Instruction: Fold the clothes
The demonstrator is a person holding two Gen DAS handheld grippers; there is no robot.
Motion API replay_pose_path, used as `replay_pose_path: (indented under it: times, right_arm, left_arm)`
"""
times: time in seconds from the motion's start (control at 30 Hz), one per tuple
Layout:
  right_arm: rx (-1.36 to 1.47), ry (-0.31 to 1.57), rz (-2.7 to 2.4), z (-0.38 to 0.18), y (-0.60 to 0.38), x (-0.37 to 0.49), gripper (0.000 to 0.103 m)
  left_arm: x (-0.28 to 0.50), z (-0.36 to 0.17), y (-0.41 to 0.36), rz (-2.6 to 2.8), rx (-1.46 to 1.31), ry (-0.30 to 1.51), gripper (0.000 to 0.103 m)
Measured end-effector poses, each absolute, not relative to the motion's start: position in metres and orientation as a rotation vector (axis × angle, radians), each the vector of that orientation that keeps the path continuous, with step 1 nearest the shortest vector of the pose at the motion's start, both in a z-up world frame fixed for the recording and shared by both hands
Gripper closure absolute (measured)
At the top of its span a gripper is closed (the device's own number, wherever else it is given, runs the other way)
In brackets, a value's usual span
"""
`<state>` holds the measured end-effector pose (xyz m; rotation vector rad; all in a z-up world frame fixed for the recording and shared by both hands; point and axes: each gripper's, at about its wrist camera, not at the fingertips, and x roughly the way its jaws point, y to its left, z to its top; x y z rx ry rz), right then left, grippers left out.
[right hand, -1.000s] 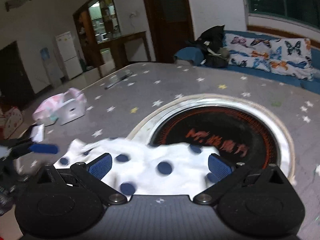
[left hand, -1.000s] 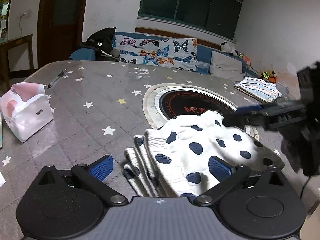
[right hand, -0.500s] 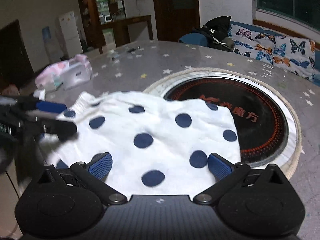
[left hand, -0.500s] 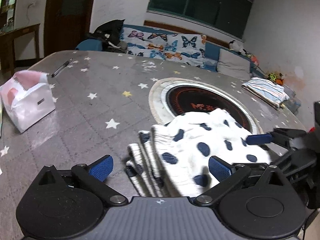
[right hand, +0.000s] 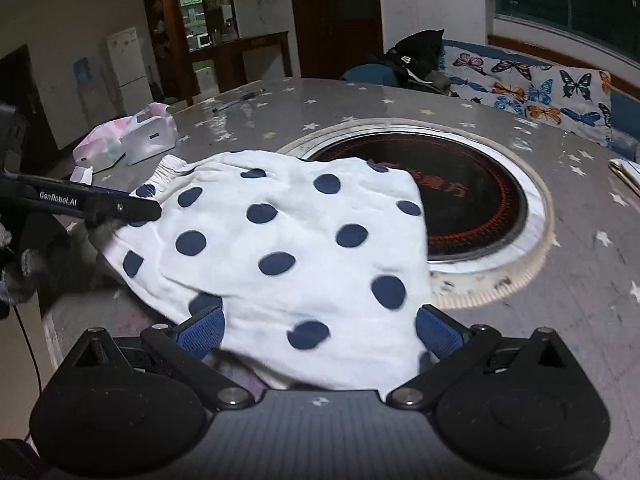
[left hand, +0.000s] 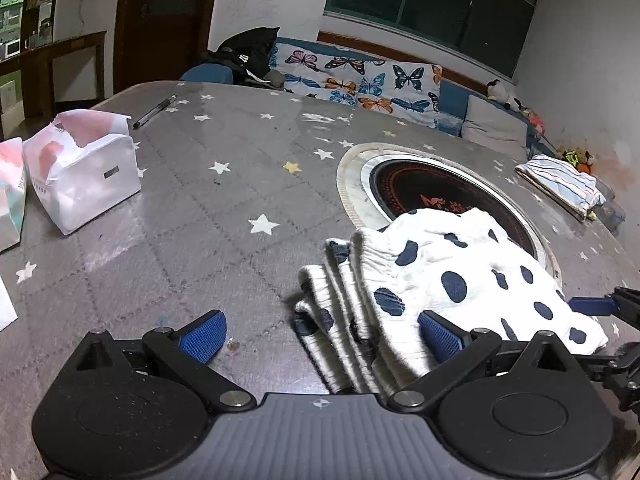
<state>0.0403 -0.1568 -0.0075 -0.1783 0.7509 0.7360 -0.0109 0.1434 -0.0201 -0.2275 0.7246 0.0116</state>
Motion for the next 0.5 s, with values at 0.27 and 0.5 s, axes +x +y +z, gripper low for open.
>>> replay_pose_path:
  times: [0.27,0.5]
  right_arm:
    - [-0.094,0.685,0.826,0.015,-0.167,0.024,0.000]
    - [-0.110,0.744,0.829,-0.003,-0.161,0.025,0.000]
  left_arm:
    - [-0.010,-0.013,0.141,0.025,-0.225,0.708,0.000]
    - [-0.009,-0.019,0.144,0.034,-0.241,0.728,0.000]
